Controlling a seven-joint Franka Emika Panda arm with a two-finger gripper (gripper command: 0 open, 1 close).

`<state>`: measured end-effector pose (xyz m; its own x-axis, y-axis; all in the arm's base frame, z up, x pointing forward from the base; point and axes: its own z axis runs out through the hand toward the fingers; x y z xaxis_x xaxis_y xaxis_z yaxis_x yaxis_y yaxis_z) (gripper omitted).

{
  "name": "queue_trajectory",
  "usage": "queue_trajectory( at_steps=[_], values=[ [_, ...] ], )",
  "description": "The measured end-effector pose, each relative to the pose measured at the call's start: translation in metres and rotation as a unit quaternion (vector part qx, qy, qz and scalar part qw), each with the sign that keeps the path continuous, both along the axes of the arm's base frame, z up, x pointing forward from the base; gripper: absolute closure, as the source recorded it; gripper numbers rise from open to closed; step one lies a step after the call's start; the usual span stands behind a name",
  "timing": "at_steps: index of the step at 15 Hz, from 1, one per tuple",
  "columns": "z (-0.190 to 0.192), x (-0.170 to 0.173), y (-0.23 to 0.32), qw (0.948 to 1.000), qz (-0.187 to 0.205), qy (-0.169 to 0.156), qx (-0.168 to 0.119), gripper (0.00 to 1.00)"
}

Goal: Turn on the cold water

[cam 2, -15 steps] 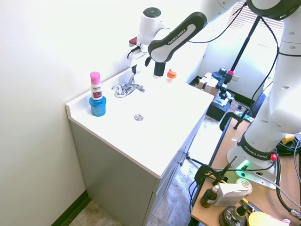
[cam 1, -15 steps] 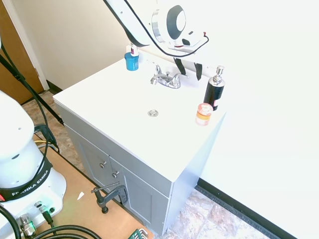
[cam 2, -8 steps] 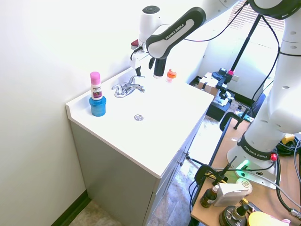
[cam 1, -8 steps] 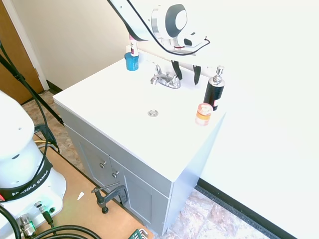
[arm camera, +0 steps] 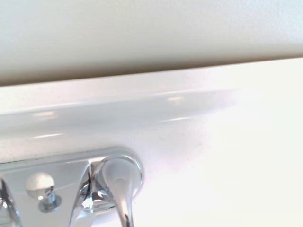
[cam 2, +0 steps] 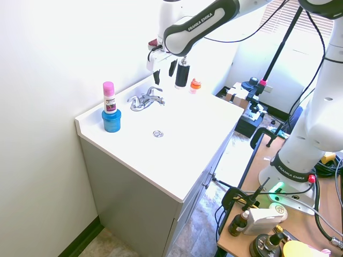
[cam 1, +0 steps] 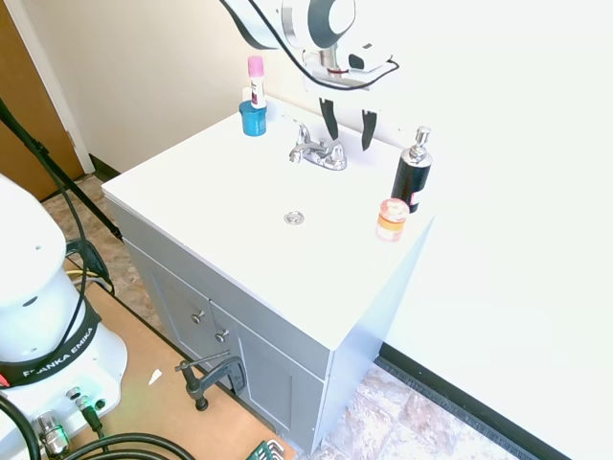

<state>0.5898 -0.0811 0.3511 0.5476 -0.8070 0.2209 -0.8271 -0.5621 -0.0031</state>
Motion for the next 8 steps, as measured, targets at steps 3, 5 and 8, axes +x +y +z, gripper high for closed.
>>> queue_trajectory(
  at_steps=[3, 5, 8],
  values=[
    [0.034, -0.015, 0.019, 0.9991, 0.009, 0.01, 0.04, 0.0],
    [0.05, -0.032, 0.035, 0.9983, 0.017, 0.013, 0.053, 0.0],
    [0.049, -0.058, 0.052, 0.9975, 0.031, 0.022, 0.059, 0.0]
  ],
)
